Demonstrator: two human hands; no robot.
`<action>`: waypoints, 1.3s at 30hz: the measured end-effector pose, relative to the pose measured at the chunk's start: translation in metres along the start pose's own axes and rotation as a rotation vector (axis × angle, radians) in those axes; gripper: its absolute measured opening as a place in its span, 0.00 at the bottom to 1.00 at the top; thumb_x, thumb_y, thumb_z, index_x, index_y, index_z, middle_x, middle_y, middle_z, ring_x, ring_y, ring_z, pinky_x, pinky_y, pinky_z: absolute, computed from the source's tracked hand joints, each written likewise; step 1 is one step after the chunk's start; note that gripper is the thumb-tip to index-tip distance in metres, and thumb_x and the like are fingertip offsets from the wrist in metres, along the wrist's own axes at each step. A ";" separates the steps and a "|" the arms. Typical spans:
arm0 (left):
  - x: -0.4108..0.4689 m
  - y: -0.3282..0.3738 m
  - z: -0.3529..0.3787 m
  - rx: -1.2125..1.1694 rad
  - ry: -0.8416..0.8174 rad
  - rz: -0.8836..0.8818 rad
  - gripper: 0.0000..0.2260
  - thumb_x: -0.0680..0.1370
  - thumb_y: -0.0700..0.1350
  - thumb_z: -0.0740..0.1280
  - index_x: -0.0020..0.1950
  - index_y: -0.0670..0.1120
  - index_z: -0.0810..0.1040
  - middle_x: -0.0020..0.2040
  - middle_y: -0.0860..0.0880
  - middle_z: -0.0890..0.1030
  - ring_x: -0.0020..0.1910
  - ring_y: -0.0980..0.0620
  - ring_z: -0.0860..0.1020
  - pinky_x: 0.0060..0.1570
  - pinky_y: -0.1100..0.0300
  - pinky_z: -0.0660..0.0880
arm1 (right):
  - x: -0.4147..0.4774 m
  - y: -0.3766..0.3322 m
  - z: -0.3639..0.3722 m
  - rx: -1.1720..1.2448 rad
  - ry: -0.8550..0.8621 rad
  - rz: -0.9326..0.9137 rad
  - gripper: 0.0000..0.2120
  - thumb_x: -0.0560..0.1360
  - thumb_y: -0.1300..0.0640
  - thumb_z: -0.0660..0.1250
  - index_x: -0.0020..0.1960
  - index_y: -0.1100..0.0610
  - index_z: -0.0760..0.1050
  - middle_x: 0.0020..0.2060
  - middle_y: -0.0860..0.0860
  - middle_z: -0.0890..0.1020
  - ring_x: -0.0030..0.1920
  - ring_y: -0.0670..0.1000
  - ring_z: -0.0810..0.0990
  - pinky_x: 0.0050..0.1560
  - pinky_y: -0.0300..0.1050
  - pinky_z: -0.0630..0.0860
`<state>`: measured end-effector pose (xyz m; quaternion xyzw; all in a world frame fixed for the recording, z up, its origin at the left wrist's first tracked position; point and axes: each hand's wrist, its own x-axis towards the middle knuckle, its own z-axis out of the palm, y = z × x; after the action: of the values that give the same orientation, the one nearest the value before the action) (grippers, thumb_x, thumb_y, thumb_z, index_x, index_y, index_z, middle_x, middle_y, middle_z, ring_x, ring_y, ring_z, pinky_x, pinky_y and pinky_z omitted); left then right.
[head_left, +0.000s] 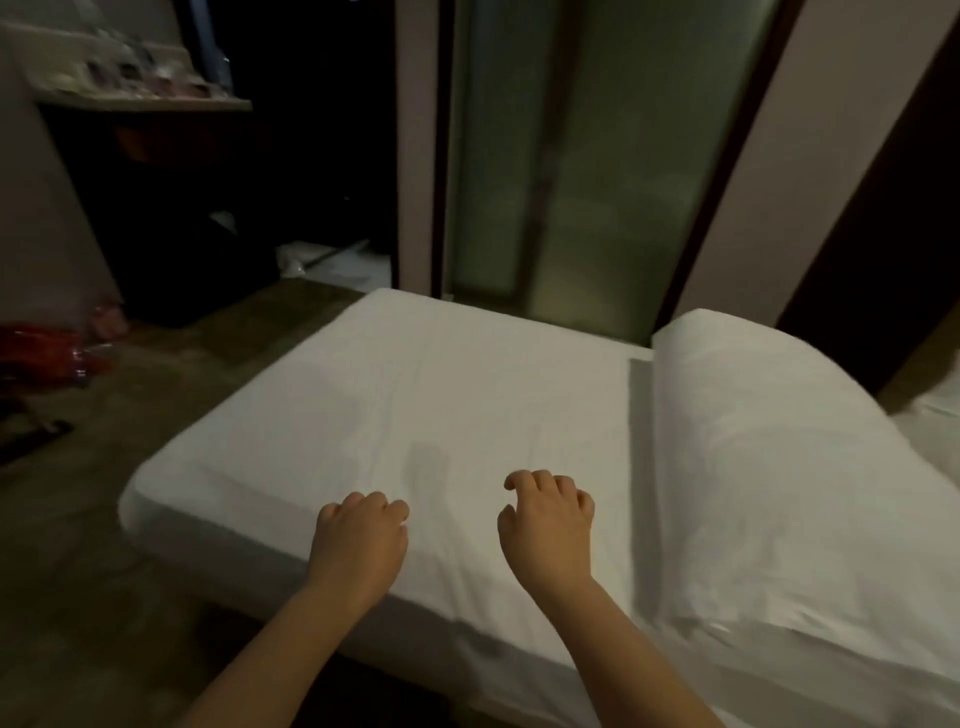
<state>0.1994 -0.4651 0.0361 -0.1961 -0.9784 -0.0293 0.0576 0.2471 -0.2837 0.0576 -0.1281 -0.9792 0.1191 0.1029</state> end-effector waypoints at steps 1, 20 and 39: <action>0.004 -0.032 -0.005 -0.005 0.007 -0.019 0.12 0.82 0.48 0.53 0.59 0.52 0.75 0.53 0.54 0.78 0.51 0.54 0.74 0.48 0.60 0.66 | 0.013 -0.033 0.008 0.016 -0.013 -0.015 0.19 0.77 0.57 0.56 0.67 0.48 0.70 0.62 0.46 0.75 0.63 0.51 0.69 0.63 0.46 0.58; 0.254 -0.399 -0.019 -0.017 -0.051 -0.058 0.15 0.82 0.52 0.53 0.66 0.53 0.71 0.61 0.54 0.76 0.58 0.55 0.72 0.62 0.59 0.67 | 0.301 -0.381 0.150 0.184 -0.206 0.026 0.16 0.80 0.54 0.56 0.66 0.50 0.71 0.62 0.49 0.77 0.66 0.53 0.69 0.72 0.54 0.55; 0.575 -0.577 -0.023 -0.140 -0.126 0.833 0.16 0.82 0.53 0.53 0.68 0.55 0.69 0.64 0.56 0.74 0.58 0.57 0.73 0.59 0.63 0.67 | 0.526 -0.550 0.186 0.062 0.158 0.793 0.16 0.79 0.55 0.56 0.65 0.48 0.71 0.60 0.48 0.78 0.63 0.53 0.71 0.68 0.51 0.57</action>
<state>-0.5483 -0.7799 0.1107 -0.5794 -0.8130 -0.0580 -0.0089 -0.4185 -0.6937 0.1131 -0.5013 -0.8389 0.1689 0.1277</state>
